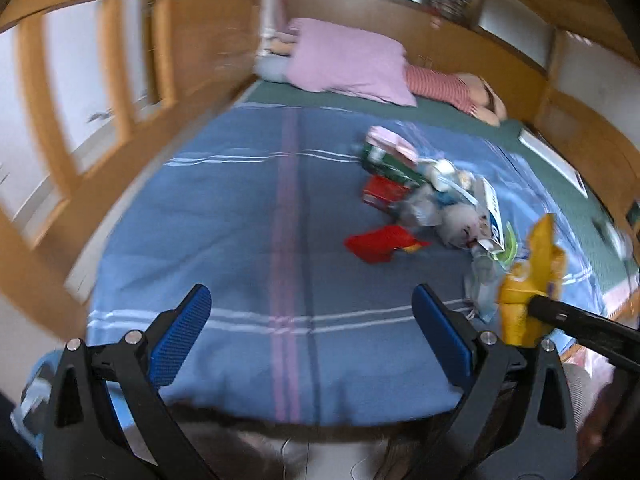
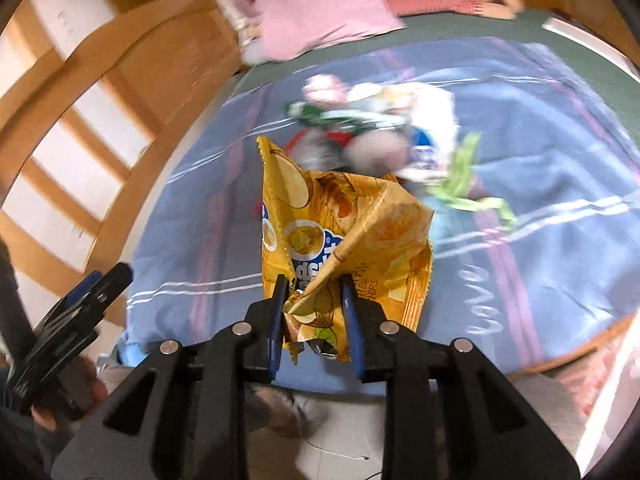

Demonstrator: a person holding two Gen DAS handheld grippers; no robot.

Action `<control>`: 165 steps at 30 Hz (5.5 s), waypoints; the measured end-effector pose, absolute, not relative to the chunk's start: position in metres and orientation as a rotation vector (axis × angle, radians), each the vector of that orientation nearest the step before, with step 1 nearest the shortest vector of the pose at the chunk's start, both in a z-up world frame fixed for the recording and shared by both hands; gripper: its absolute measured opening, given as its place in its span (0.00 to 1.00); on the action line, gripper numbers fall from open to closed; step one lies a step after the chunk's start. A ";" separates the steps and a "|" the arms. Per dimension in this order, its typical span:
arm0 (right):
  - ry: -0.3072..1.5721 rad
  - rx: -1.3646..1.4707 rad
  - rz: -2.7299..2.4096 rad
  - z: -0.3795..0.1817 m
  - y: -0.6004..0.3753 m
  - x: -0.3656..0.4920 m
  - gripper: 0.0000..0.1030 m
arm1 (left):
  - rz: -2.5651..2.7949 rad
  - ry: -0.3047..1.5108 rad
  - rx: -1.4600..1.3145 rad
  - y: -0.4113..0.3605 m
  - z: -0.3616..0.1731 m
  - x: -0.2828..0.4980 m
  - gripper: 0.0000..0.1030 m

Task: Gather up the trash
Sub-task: 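Grasp the yellow chip bag with the right tool while the left tool grasps the red wrapper, then carry both items to the white bin and open both tools to drop them, then grasp the blue face mask with the right tool while the left tool grasps the clear plastic bag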

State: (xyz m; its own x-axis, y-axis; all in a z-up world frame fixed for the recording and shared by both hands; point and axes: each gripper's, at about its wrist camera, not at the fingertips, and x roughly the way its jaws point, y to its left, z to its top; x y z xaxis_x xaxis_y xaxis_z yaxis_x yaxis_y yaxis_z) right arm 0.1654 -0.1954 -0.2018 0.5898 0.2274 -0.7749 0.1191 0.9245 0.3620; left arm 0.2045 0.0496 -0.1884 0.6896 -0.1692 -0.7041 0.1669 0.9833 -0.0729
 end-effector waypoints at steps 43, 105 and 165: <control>0.609 0.514 -0.289 -0.124 -0.333 0.012 0.27 | -0.563 0.650 0.243 -0.162 -0.126 0.152 0.37; 0.765 0.581 -0.456 -0.179 -0.381 -0.059 0.69 | -0.626 0.761 0.213 -0.191 -0.165 0.092 0.90; 0.918 0.731 0.065 -0.246 -0.311 0.169 0.13 | -0.574 0.784 0.288 -0.114 -0.271 0.349 0.87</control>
